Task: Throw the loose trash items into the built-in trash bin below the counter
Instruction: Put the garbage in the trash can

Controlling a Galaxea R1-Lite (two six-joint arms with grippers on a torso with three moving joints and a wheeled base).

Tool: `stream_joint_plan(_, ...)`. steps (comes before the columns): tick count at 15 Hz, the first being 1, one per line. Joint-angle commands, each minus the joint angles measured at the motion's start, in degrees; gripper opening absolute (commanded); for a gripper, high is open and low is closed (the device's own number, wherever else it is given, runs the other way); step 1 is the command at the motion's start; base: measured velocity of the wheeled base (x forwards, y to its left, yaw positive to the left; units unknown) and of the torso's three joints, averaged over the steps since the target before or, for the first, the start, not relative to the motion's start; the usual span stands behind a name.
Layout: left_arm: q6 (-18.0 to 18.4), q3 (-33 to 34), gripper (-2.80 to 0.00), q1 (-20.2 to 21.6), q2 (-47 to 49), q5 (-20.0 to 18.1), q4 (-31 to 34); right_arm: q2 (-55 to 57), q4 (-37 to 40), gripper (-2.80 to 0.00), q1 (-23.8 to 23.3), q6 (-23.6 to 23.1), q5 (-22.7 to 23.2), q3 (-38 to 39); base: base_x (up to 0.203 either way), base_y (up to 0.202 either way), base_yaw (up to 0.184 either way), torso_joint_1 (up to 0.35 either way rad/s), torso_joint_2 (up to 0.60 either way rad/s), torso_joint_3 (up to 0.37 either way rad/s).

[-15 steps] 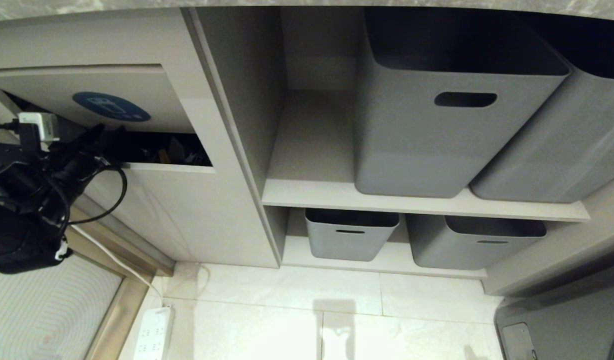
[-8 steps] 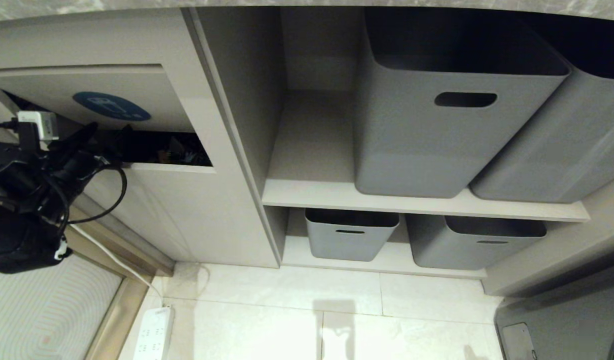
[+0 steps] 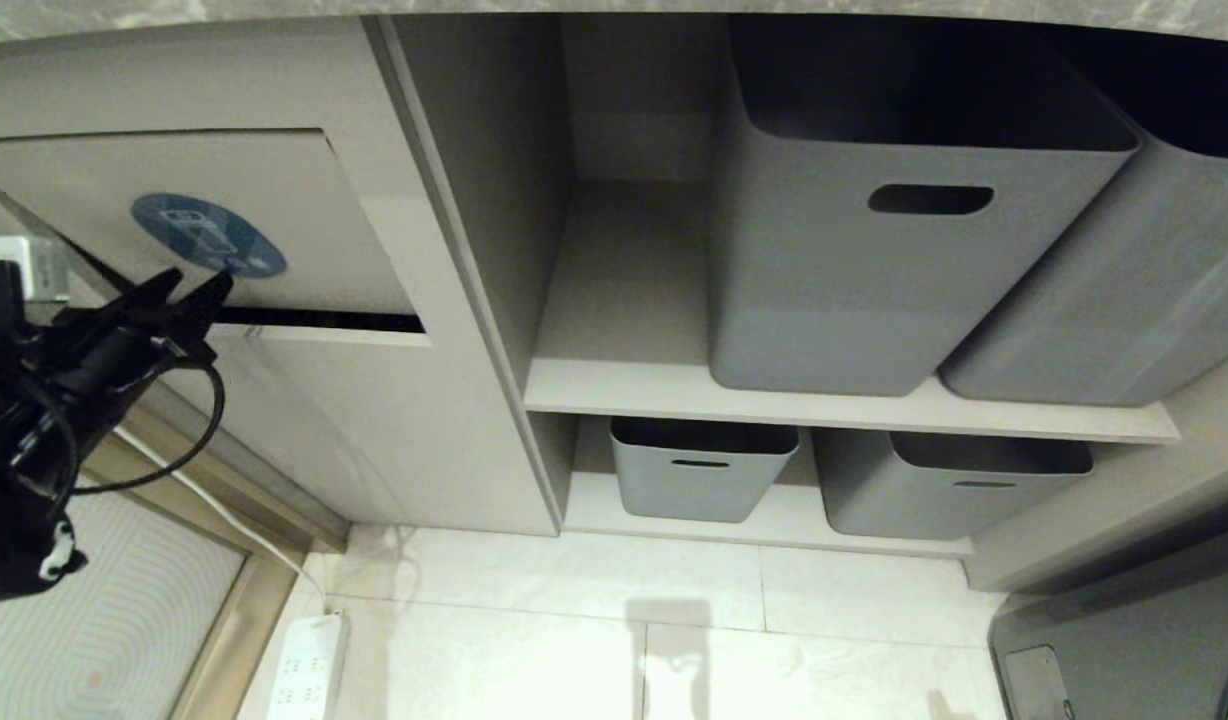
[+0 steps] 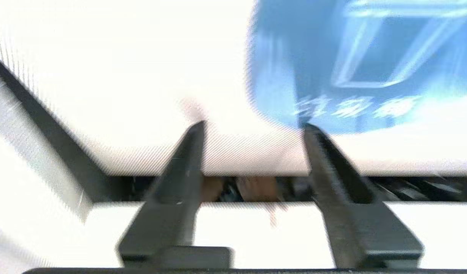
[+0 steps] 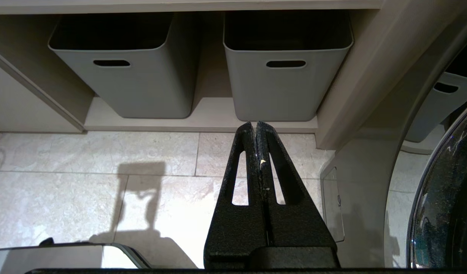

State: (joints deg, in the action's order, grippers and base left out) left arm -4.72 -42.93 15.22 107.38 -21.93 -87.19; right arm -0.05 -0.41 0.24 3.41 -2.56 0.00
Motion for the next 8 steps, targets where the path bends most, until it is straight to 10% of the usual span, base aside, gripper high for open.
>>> stream_joint_plan(1, -0.05, 4.32, -2.8, 0.12, -5.83, -0.13, -0.48, 0.05, -0.02, -2.8, 0.02, 0.01, 0.0, 0.09, 0.0, 0.0, 0.0, 0.0, 0.0, 0.0)
stream_joint_plan(8, 0.31, 24.24, -2.8, -0.15, -30.07, 1.61, 0.42, 0.05, -0.02, -2.8, 0.02, 0.01, -0.08, 0.09, 0.0, 0.0, 0.0, 0.0, 0.0, 0.0)
